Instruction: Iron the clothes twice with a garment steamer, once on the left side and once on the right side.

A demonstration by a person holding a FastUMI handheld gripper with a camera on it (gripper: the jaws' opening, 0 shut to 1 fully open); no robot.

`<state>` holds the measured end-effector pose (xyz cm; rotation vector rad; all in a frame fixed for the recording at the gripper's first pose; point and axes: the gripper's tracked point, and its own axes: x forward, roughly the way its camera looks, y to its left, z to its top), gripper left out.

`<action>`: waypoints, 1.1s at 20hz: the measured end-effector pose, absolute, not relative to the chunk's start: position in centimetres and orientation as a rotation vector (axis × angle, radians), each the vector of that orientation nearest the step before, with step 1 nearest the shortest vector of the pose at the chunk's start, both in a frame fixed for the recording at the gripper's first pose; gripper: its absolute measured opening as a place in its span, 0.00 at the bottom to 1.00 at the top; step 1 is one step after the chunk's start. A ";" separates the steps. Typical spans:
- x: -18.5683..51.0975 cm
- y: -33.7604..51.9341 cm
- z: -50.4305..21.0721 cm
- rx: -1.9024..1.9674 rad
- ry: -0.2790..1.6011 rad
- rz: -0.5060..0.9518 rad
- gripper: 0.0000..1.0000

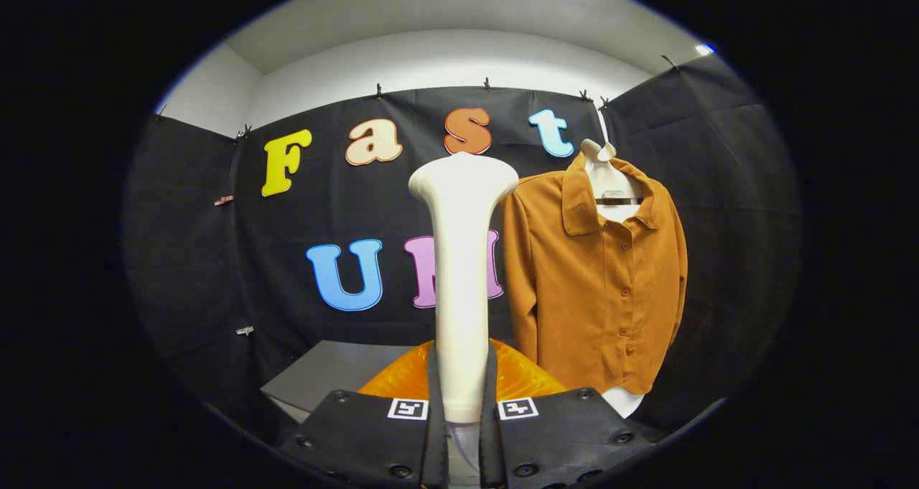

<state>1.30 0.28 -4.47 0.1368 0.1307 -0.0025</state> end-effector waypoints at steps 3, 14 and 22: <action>1.3 0.4 -4.6 0.133 0.133 0.004 0.20; 1.3 0.9 -4.4 0.121 0.130 0.014 0.20; 1.4 0.7 -4.5 0.117 0.131 0.009 0.20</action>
